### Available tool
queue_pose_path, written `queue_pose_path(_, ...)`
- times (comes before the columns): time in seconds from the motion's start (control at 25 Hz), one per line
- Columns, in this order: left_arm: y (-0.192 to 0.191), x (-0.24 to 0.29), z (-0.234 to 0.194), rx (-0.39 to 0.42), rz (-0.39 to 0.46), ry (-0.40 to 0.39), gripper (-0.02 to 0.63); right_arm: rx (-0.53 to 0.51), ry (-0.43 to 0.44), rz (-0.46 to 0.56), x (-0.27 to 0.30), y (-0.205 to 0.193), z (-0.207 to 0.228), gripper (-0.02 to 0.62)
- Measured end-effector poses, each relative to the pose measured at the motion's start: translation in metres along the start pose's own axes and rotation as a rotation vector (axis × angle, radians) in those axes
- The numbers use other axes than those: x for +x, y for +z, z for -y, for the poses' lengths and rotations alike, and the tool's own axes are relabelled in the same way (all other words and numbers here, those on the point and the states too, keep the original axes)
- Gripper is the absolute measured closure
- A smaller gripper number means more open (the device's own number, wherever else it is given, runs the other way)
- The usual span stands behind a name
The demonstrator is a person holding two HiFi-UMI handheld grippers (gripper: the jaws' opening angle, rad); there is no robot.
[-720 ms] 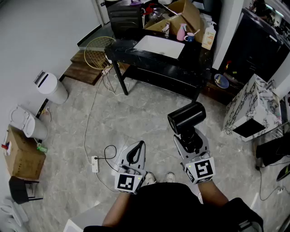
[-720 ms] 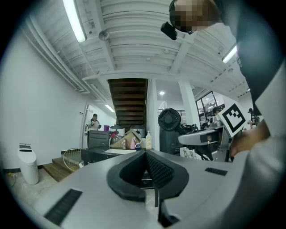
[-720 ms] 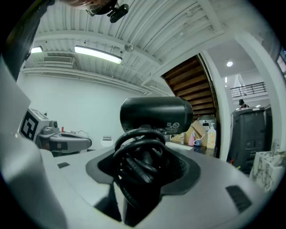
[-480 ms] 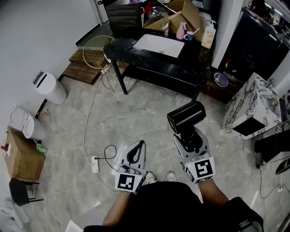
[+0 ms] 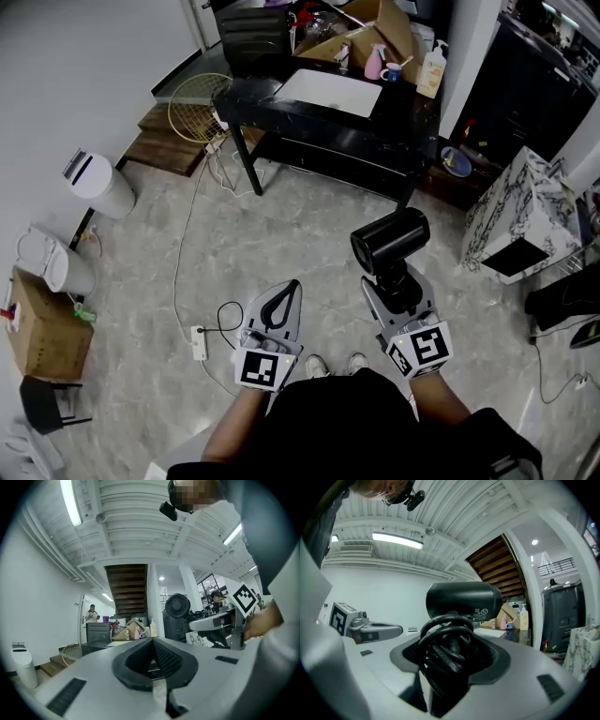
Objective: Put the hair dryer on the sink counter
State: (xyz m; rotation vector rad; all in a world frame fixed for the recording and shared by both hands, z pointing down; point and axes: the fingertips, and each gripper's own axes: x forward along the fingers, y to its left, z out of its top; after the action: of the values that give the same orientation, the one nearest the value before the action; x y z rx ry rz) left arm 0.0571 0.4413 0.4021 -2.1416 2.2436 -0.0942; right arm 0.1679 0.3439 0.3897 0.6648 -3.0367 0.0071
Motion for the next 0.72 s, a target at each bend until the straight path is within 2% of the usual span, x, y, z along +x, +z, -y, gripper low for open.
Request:
queue_pose_path(0.2, 0.005, 0.02, -0.005, -0.015, 0.033, -0.037, 0.609, 0.015, -0.052, -0.006, 0.011, -0.005, 0.008, 0.334)
queue_pose_path(0.4, 0.015, 0.034, -0.008, 0.017, 0.075, -0.082, 0.609, -0.002, -0.079, -0.015, 0.026, -0.014, 0.01, 0.333)
queue_pose_path(0.72, 0.008, 0.107, -0.024, -0.002, 0.059, -0.11, 0.609, 0.015, -0.092, -0.014, 0.078, -0.021, 0.059, 0.334)
